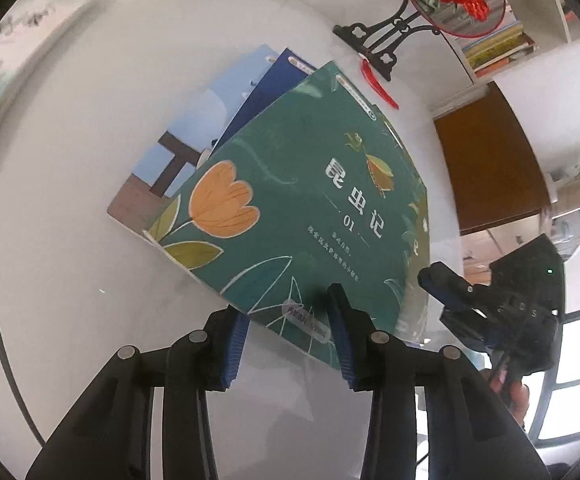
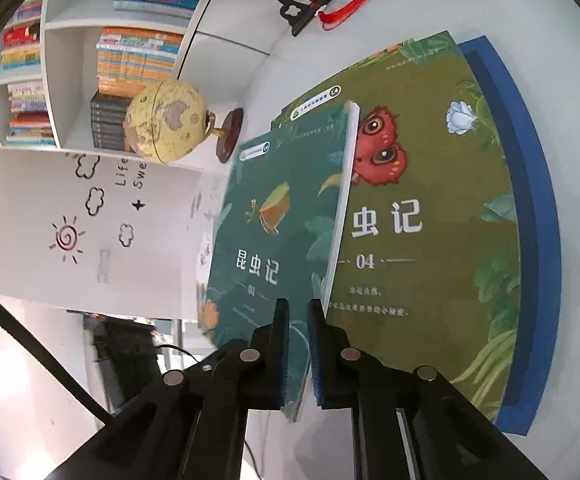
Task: Organize books
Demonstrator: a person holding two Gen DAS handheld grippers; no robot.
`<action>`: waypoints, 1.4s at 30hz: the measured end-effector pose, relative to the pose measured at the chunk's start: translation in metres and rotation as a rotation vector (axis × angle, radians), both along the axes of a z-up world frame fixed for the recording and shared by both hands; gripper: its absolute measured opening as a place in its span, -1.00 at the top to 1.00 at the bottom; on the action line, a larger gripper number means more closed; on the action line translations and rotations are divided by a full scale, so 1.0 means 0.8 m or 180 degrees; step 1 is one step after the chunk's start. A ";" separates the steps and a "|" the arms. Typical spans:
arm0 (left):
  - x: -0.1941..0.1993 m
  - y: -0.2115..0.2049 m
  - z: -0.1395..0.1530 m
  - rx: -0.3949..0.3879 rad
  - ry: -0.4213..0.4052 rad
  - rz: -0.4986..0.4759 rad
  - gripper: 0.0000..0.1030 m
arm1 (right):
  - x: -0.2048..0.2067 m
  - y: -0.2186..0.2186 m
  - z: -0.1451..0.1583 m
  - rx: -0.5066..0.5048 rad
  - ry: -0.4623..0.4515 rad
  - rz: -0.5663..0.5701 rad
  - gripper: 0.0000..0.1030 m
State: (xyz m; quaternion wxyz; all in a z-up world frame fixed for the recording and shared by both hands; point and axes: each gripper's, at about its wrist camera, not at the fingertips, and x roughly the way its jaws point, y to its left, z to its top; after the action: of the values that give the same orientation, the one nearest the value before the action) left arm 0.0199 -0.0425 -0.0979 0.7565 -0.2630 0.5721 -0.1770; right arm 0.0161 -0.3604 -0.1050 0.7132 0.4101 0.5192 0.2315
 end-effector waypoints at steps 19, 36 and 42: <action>0.021 -0.023 0.057 -0.0594 -0.0023 -0.0655 0.35 | -0.044 0.064 -0.019 0.0112 0.0349 0.0033 -0.01; 0.038 0.002 0.058 0.0324 -0.0186 -0.0914 0.32 | -0.034 0.040 0.036 -0.0471 0.0114 -0.0073 -0.01; 0.111 -0.012 0.039 0.0498 -0.0339 -0.0756 0.32 | 0.020 0.056 0.039 -0.1247 -0.0024 -0.0239 -0.01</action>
State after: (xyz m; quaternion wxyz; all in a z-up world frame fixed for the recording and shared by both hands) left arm 0.1086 -0.0520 -0.0669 0.7777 -0.1239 0.5703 -0.2338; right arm 0.0322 -0.3156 -0.0734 0.7894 0.2817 0.5361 0.1007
